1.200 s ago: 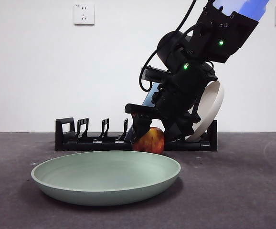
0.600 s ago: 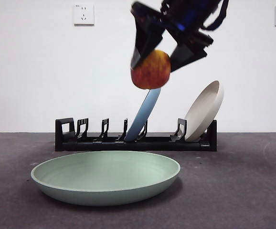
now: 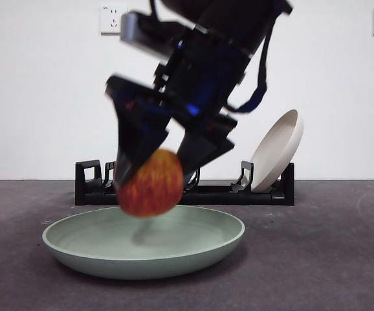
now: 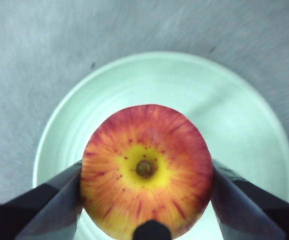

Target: Take the green plate from the plate rack,put the plate on the table,take the apple from the table,put the apple in the plate

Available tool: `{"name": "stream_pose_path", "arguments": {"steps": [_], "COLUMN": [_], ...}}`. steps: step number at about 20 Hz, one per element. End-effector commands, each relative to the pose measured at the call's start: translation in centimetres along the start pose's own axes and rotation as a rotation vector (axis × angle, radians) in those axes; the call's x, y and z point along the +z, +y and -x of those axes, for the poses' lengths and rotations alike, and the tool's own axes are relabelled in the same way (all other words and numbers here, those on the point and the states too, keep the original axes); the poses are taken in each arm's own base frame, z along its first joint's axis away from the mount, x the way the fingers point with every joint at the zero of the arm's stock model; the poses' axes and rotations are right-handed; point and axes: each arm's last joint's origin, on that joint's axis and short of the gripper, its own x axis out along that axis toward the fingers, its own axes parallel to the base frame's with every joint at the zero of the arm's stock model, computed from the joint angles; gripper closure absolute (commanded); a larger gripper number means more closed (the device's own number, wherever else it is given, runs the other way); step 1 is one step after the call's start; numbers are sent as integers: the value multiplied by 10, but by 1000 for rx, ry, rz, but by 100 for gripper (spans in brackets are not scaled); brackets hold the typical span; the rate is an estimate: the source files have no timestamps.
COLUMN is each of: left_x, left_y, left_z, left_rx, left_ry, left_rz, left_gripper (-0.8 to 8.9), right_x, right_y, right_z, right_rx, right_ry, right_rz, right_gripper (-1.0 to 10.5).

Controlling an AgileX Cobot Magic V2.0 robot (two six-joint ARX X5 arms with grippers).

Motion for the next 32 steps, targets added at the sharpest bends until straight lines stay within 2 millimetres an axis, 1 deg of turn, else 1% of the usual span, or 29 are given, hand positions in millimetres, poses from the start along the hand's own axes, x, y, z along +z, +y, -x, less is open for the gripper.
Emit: {"name": "stream_pose_path", "arguments": {"steps": [1, 7, 11, 12, 13, 15, 16, 17, 19, 21, 23, 26, 27, 29, 32], "left_x": [-1, -1, -1, -1, -1, -1, -1, -1, -1, -1, -1, -1, -1, -1, -2], "left_y": [0, 0, 0, 0, 0, 0, 0, 0, 0, 0, 0, 0, 0, 0, 0], "left_z": [0, 0, 0, 0, 0, 0, 0, 0, 0, 0, 0, 0, 0, 0, 0], "left_rx": [3, 3, 3, 4, 3, 3, 4, 4, 4, 3, 3, 4, 3, 3, 3], "left_ry": [0, 3, 6, 6, 6, 6, 6, 6, 6, 6, 6, 6, 6, 6, 9], "left_rz": [23, 22, 20, 20, 20, 20, 20, 20, 20, 20, 20, 20, 20, 20, 18], "left_gripper": [562, 562, 562, 562, 562, 562, 562, 562, 562, 562, 562, 562, 562, 562, 562], "right_x": [-3, -12, -13, -14, -14, -16, -16, -16, -14, -9, -4, 3, 4, 1, -15], "right_y": [3, 1, 2, 1, 1, 1, 1, 1, 1, 1, 2, 4, 5, 7, 12], "right_z": [-12, -36, -37, -37, -37, -37, -37, -37, -32, -23, -10, 24, 40, 78, 140], "right_rx": [-15, -14, -12, -12, -13, -14, -14, -15, -15, -16, -19, -20, -19, -15, -12], "right_ry": [9, 58, 66, 78, 85, 100, 102, 100, 86, 57, 17, -39, -52, -71, -87], "right_rz": [11, 8, 7, 6, 5, -10, -21, -26, -25, -22, -21, -18, -17, -16, -14], "right_gripper": [964, 964, 962, 928, 854, 545, 373, 307, 308, 307, 307, 308, 308, 309, 315]}}
